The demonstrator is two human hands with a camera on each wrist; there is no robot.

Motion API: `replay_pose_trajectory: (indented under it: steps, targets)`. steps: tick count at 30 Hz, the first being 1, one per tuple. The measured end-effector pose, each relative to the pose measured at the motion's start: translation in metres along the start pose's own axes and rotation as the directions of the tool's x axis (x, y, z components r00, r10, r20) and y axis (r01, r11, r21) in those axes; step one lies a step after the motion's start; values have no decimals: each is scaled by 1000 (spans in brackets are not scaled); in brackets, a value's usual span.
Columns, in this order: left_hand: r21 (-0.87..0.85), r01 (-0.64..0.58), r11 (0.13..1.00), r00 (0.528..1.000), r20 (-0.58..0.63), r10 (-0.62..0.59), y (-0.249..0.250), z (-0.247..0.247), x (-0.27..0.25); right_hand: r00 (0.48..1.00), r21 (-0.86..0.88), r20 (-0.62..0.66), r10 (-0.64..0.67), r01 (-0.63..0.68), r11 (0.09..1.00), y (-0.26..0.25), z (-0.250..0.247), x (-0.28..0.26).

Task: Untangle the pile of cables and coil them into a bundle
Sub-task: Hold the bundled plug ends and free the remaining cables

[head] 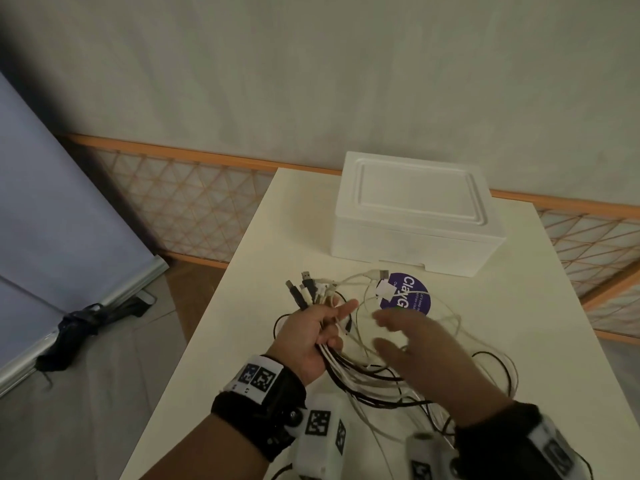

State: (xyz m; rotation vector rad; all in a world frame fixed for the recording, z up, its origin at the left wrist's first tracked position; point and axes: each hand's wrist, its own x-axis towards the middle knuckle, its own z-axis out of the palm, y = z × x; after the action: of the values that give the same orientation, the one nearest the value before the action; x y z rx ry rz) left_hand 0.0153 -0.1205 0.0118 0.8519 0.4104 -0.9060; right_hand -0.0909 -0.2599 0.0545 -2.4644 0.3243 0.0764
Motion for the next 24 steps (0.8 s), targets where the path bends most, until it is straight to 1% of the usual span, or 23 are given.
replay_pose_trajectory:
  steps: [2, 3, 5, 9, 13, 15, 20, 21, 24]
  targets:
    - [5, 7, 1000, 1000, -14, -7, -3, 4, -4, 995, -9, 82, -54, 55, 998, -17, 21, 10]
    - [11, 7, 1000, 1000, -28, -6, -2, 4, -5, 993, -28, 95, -72, 75, 997, -21, 28, 12]
    - [20, -12, 1000, 999, -51, 13, 4, 0, -4, 995, -68, 75, -66, 71, 995, -21, 34, 13]
    - [36, -54, 998, 996, -64, 57, 14, -10, -1, 994, -74, 112, -16, 24, 997, -5, 19, -3]
    - [129, -35, 991, 999, -14, 37, 8, -2, -4, 989, -172, 146, 13, 13, 985, 4, 2, -14]
    - [182, -44, 982, 999, 19, 41, 5, 5, -6, 987, -172, 163, 5, 24, 985, 3, -2, -16]
    - [230, -157, 961, 984, 115, 133, 3, 8, -8, 993, -105, 116, 14, -1, 994, 7, -2, -18]
    - [246, -166, 955, 984, 105, 144, 2, 8, -8, 995, -104, 102, -1, 11, 994, 8, -1, -18]
    - [322, -182, 929, 982, 23, 185, 3, 4, -7, 997, -128, 44, -62, 68, 990, 10, -1, -16]
